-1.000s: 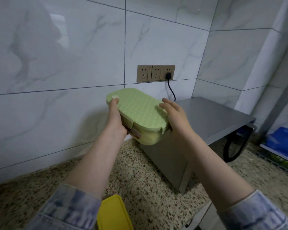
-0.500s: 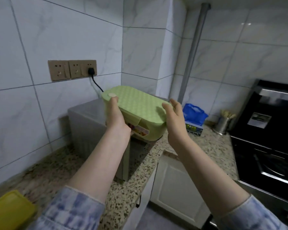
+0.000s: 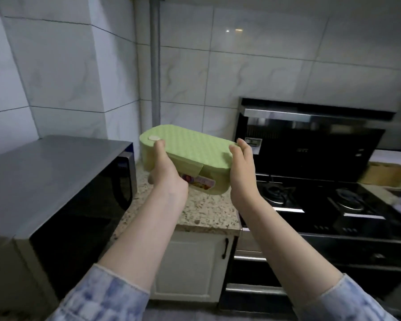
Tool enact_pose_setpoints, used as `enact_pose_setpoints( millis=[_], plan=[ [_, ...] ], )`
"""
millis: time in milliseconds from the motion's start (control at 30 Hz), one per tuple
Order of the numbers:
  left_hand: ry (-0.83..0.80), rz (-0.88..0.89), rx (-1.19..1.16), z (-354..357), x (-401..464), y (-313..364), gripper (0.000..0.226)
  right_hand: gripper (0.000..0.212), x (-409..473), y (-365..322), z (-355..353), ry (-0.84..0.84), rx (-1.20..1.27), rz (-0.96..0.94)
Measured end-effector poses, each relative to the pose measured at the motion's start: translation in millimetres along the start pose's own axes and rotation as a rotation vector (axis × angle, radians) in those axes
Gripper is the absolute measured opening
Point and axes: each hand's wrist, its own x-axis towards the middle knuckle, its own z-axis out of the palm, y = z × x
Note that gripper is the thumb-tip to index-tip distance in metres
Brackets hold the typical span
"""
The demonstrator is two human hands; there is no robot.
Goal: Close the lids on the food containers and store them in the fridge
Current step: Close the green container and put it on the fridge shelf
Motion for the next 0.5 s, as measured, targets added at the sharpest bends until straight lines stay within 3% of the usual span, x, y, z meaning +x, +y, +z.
enact_pose_setpoints(
  millis=[200, 367, 500],
  plan=[
    [-0.104, -0.102, 0.062, 67, 16, -69, 0.05, 0.041, 60, 0, -75, 0.126, -0.013, -0.025],
    [-0.126, -0.202, 0.109, 110, 19, -127, 0.063, 0.044, 87, -1, -138, 0.224, -0.047, -0.027],
    [-0.17, -0.28, 0.123, 140, 19, -169, 0.06, 0.045, 101, -1, -182, 0.32, -0.082, -0.024]
  ],
)
